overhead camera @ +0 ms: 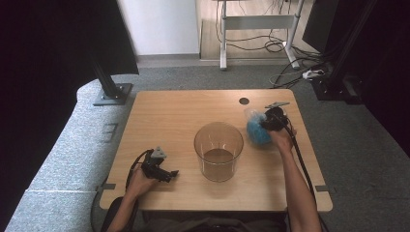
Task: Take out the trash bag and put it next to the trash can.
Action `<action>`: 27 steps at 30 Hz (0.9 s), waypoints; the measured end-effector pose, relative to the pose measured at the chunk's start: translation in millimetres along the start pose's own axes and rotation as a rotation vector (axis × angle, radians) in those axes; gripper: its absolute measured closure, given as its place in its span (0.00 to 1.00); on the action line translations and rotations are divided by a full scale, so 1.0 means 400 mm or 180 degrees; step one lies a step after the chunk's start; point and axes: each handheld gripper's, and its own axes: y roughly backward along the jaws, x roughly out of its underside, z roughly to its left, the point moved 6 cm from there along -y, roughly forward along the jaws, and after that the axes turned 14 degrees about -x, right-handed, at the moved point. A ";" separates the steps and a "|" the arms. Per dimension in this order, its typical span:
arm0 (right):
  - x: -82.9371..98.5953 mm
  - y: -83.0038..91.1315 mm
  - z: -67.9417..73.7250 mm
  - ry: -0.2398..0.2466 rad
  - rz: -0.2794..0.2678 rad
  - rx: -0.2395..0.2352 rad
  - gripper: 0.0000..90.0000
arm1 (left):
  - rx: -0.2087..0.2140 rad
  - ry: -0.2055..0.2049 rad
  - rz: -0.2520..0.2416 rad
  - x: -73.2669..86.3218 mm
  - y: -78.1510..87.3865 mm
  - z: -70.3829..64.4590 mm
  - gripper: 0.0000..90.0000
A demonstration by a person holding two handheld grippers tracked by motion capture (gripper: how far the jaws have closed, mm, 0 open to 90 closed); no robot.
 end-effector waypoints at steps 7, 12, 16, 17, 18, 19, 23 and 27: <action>-0.030 0.047 -0.004 -0.0034 -0.0036 0.0028 0.30 | 0.0003 -0.0001 -0.0001 0.000 0.000 -0.001 0.00; -0.053 0.083 0.008 -0.0026 -0.0077 0.0009 0.24 | 0.0003 0.0000 -0.0002 -0.001 0.000 -0.001 0.00; -0.070 0.113 0.022 0.0023 -0.0122 -0.0001 0.23 | 0.0002 0.0000 -0.0001 -0.001 0.000 -0.001 0.00; -0.074 0.121 0.025 0.0031 -0.0128 0.0010 0.23 | 0.0002 0.0001 -0.0001 -0.001 0.000 -0.001 0.00; -0.077 0.129 0.028 0.0041 -0.0136 0.0011 0.23 | 0.0000 0.0003 -0.0001 -0.001 0.000 -0.001 0.00; -0.080 0.137 0.030 0.0060 -0.0141 0.0011 0.23 | -0.0002 0.0005 0.0000 -0.001 0.000 -0.001 0.00; -0.084 0.171 0.041 0.0091 -0.0148 -0.0009 0.20 | -0.0011 0.0014 0.0003 -0.001 -0.001 -0.001 0.00; -0.081 0.205 0.053 0.0109 -0.0170 -0.0053 0.17 | -0.0012 0.0020 0.0006 -0.001 -0.001 -0.002 0.00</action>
